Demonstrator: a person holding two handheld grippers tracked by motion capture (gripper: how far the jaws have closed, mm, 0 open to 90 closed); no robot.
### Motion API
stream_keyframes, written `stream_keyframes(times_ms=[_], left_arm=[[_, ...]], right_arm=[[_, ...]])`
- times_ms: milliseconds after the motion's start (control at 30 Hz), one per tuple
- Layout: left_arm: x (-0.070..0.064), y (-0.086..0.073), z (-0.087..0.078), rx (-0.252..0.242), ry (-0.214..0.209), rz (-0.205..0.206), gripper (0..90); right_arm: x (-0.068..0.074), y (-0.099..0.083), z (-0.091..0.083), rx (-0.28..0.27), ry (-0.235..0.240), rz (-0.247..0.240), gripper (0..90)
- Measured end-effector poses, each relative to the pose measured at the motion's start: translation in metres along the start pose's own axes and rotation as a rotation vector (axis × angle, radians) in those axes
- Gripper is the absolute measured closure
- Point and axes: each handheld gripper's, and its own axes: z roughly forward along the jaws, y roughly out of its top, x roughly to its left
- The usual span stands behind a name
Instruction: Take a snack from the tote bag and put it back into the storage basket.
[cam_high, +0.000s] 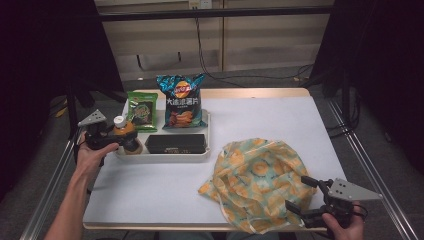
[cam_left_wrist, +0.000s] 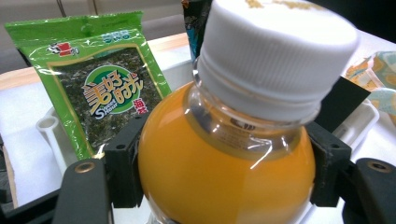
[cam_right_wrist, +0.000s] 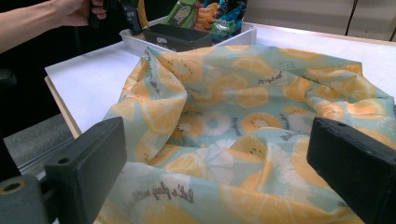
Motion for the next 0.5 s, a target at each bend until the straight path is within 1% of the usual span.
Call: stream_keyframes(times_ms=[33, 67, 133, 167, 200, 233, 267, 300, 333, 400, 433, 500], left_arm=[[0.0001, -0.0005, 0.0000, -0.004, -0.001, -0.002, 29.8], [0.0006, -0.0015, -0.0004, -0.009, 0.003, -0.015, 29.5], [0.0006, -0.0020, -0.0005, -0.009, 0.004, -0.020, 28.2], [0.0007, -0.0023, -0.0009, -0.003, 0.012, -0.023, 25.9], [0.0004, -0.0022, -0.0010, 0.001, 0.019, -0.036, 19.6], [0.0004, -0.0022, -0.0010, 0.001, 0.019, -0.036, 17.2], [-0.0002, -0.0019, -0.0012, -0.004, 0.030, -0.044, 17.2], [-0.0005, -0.0017, -0.0018, -0.005, 0.031, -0.049, 15.8], [-0.0005, -0.0019, -0.0018, -0.008, 0.031, -0.050, 15.6], [-0.0008, -0.0025, -0.0009, -0.002, 0.034, -0.056, 12.5], [-0.0013, -0.0028, -0.0011, 0.003, 0.040, -0.056, 12.5], [-0.0026, -0.0029, -0.0025, 0.003, 0.045, -0.049, 11.2]], right_arm=[[0.0001, 0.0000, -0.0001, -0.001, 0.002, -0.001, 4.1], [-0.0002, 0.0000, -0.0002, -0.001, 0.000, -0.003, 4.1], [-0.0005, 0.0000, -0.0002, -0.001, 0.000, -0.002, 4.1], [-0.0005, 0.0000, -0.0001, 0.000, -0.001, 0.001, 4.1], [-0.0006, 0.0001, 0.0005, 0.000, 0.001, -0.002, 4.1], [-0.0006, 0.0001, 0.0005, 0.000, 0.001, -0.002, 4.1], [-0.0003, 0.0000, 0.0011, -0.003, 0.006, 0.001, 4.1], [0.0000, 0.0002, 0.0012, -0.004, 0.006, 0.002, 4.1], [-0.0001, 0.0001, 0.0013, -0.003, 0.007, -0.003, 4.1], [0.0001, 0.0001, 0.0012, -0.001, 0.007, -0.003, 4.1], [0.0001, 0.0001, 0.0012, -0.001, 0.007, -0.003, 4.1], [-0.0001, 0.0001, 0.0008, -0.001, 0.007, -0.002, 4.1]])
